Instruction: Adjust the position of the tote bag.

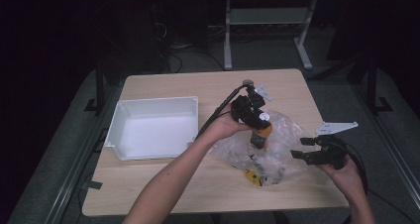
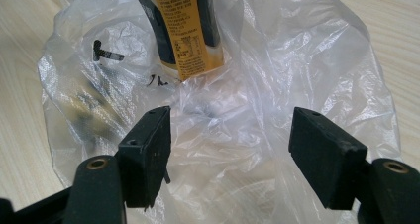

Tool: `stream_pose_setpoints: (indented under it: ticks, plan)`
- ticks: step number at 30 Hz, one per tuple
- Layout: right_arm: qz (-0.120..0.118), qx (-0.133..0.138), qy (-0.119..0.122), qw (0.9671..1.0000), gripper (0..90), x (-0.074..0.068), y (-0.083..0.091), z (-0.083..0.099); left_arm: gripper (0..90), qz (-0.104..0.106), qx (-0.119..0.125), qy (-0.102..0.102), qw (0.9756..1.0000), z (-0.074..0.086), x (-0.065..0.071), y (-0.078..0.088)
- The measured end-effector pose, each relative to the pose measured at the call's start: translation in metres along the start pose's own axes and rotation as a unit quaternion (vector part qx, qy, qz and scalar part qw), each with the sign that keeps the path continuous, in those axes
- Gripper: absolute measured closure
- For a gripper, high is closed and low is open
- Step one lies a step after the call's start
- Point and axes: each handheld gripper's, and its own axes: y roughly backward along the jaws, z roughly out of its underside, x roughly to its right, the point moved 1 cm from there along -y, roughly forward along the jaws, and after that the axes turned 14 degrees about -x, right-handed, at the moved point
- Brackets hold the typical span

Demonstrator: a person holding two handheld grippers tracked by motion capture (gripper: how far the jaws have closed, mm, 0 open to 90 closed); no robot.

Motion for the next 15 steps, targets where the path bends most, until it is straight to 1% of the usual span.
stream_pose_setpoints:
  ticks: [1,3,5,6,7,8,10,12,15]
  plan:
    - [0.0,0.0,0.0,1.0,31.9,-0.0001,-0.0003,-0.0001,53.9,0.0,0.001,0.002,1.0,-0.0005,0.0007,0.0001]
    - [0.003,-0.001,0.003,1.0,31.6,-0.0004,-0.0007,-0.0005,55.4,-0.003,0.001,-0.001,1.0,-0.0018,0.0012,0.0009]
    - [0.002,-0.003,0.002,1.0,31.6,-0.0013,-0.0013,-0.0009,56.7,-0.008,-0.006,-0.006,0.9999,-0.0028,0.0013,0.0015]
    - [0.002,-0.002,0.004,1.0,31.6,-0.0014,-0.0016,-0.001,57.1,-0.003,-0.003,0.003,1.0,-0.0029,0.0018,0.0011]
    - [0.002,-0.002,0.005,1.0,31.6,-0.0016,-0.0016,-0.001,57.5,-0.002,-0.007,0.001,1.0,-0.0028,0.0006,0.0019]
    - [0.003,-0.002,0.006,1.0,31.6,-0.0018,-0.0016,-0.001,57.8,-0.001,-0.002,0.003,1.0,-0.0029,0.0004,0.0015]
    - [0.002,-0.002,0.004,1.0,31.6,-0.0017,-0.001,-0.001,58.2,-0.001,-0.003,0.002,1.0,-0.0029,0.0001,0.0017]
    - [0.002,0.0,0.001,1.0,31.4,-0.0011,-0.0005,-0.0009,58.5,-0.002,-0.004,0.002,1.0,-0.0033,0.0005,0.002]
    - [0.003,0.002,0.002,1.0,31.1,-0.001,-0.0005,-0.0012,58.8,-0.006,-0.007,0.0,1.0,-0.0033,0.0012,0.0025]
